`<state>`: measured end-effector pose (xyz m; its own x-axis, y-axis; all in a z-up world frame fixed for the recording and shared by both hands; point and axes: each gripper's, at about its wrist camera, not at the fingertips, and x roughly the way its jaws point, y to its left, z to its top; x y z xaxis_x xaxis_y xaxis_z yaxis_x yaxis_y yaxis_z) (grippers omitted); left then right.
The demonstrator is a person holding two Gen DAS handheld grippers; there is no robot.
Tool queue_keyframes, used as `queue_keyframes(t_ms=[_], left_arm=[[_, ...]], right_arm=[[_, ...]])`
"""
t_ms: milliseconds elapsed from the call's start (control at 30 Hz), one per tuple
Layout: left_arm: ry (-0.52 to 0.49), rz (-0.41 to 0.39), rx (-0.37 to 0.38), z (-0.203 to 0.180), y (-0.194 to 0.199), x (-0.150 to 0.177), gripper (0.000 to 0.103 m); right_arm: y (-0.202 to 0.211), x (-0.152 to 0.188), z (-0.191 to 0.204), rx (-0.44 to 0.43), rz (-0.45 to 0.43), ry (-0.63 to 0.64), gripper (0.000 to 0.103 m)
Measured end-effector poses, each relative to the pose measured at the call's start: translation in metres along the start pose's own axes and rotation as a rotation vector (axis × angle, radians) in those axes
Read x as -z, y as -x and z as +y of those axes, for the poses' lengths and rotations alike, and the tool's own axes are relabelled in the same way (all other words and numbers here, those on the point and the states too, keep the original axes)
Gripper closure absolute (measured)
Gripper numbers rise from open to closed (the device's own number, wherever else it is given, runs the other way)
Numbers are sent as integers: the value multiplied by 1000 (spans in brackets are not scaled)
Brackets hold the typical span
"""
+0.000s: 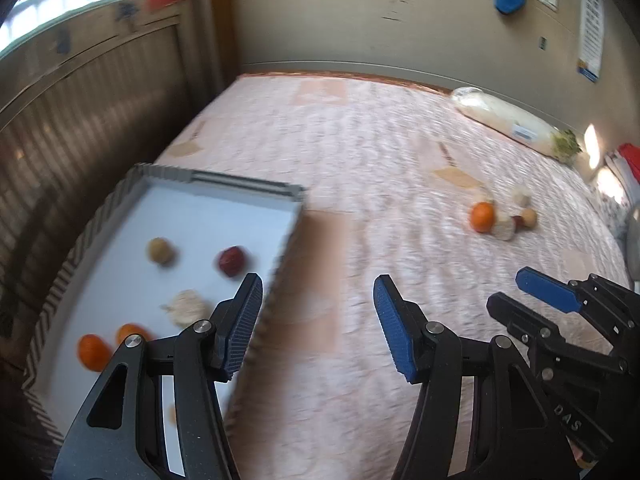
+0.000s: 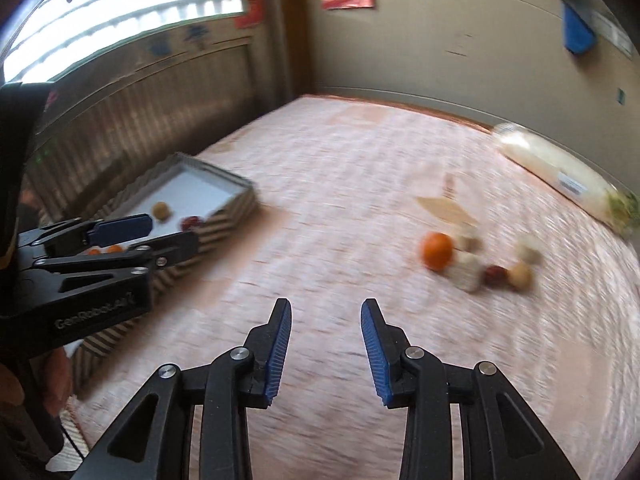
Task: Organize fruits
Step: 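Move both open tools back over the remaining items on the bed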
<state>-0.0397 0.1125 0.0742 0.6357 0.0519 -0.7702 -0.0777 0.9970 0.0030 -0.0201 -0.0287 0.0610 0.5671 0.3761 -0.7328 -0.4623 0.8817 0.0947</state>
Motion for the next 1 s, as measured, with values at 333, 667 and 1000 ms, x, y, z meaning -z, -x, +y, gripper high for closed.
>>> queue_keyframes(t_ms=[333,667,1000], left_arm=[[-73,46,88,-57,-21,-14,45],[-92,87,99,-92,-54,-34,45],[-68,124,172,-117,-85,-57,45]], right_arm=[[12,16,-77,96,14,-117,68],[-13,14,-116,116,43,-161,67],[-25,10,-127,110,61,-162,67]])
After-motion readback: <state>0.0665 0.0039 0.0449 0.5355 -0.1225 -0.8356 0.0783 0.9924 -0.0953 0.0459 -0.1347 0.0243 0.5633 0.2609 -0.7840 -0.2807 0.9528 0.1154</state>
